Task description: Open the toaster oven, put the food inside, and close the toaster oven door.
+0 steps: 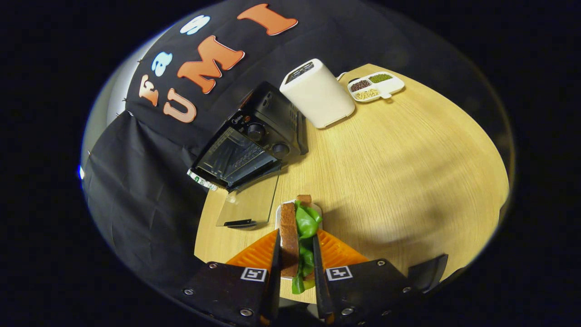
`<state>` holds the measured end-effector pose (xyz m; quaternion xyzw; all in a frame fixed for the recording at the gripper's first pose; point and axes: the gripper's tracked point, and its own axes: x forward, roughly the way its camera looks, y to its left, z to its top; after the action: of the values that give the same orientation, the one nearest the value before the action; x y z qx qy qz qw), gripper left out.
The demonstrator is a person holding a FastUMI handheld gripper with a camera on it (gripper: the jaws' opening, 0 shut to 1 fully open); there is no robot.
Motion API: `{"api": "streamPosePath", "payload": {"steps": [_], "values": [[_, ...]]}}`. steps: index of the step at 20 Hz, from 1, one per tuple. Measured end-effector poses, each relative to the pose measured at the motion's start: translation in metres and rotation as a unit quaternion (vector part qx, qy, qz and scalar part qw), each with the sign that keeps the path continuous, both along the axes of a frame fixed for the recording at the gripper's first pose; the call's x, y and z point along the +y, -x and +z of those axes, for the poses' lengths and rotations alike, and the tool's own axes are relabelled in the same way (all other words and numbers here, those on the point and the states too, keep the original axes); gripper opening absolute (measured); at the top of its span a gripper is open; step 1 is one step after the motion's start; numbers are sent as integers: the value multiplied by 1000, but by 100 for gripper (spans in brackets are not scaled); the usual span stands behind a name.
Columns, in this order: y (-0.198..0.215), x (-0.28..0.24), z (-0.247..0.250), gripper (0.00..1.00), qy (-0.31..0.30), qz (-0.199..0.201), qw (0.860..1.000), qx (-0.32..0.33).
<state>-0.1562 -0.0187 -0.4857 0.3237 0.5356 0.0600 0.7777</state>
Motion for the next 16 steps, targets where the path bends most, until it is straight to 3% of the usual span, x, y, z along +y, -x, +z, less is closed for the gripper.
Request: {"api": "streamPosePath", "payload": {"steps": [6, 11, 16], "values": [[-42, 10, 36, 29, -4, -40, 997, -59], [-71, 61, 43, 29, -35, -41, 995, -80], [-110, 107, 40, 28, -66, -71, 991, -89]]}}
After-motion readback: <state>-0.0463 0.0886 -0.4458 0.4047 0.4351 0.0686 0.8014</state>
